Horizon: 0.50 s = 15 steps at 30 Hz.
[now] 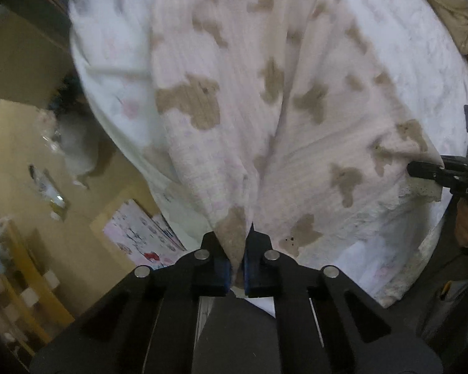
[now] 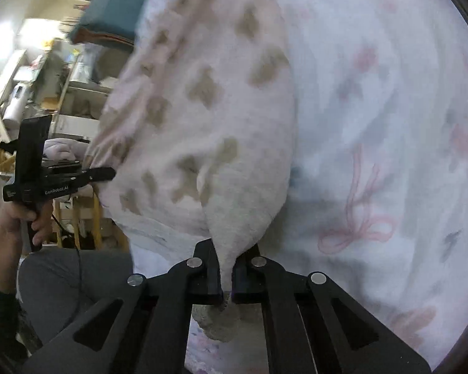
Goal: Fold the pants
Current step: 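Fold the held hems over toward the waistband with both grippers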
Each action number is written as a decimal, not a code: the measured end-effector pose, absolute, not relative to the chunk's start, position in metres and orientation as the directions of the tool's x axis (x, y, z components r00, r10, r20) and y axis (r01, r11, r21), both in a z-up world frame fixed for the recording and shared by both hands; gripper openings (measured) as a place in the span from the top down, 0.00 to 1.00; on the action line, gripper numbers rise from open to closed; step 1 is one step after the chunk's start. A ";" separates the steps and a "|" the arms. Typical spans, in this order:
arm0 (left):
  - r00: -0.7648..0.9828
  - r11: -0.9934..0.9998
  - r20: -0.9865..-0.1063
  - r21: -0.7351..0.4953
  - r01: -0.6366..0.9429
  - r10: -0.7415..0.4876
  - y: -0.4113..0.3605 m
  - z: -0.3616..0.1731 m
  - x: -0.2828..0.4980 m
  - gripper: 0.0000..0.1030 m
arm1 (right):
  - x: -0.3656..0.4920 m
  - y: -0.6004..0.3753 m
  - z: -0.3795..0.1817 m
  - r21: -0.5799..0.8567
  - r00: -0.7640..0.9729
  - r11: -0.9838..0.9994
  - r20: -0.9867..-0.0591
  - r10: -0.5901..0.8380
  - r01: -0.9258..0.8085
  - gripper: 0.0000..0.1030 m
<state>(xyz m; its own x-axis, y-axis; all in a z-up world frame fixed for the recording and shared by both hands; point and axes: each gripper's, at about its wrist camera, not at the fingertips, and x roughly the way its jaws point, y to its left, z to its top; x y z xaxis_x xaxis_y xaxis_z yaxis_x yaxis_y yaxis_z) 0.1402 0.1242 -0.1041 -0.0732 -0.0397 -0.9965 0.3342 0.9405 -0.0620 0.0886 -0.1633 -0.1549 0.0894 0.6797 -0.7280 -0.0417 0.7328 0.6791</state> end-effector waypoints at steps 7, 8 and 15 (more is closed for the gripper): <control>0.176 0.968 -0.977 -0.077 0.239 -0.121 0.098 0.023 0.118 0.97 | 0.094 -0.226 -0.033 0.703 0.282 0.685 -0.628 0.725 -0.193 0.98; 0.227 0.969 -0.963 -0.091 0.232 -0.145 0.091 0.046 0.110 0.97 | 0.094 -0.237 -0.010 0.699 0.312 0.681 -0.611 0.727 -0.219 0.98; 0.497 0.971 -0.834 -0.199 0.131 -0.238 0.075 0.168 0.064 0.96 | 0.069 -0.291 0.139 0.650 0.481 0.661 -0.473 0.739 -0.375 0.98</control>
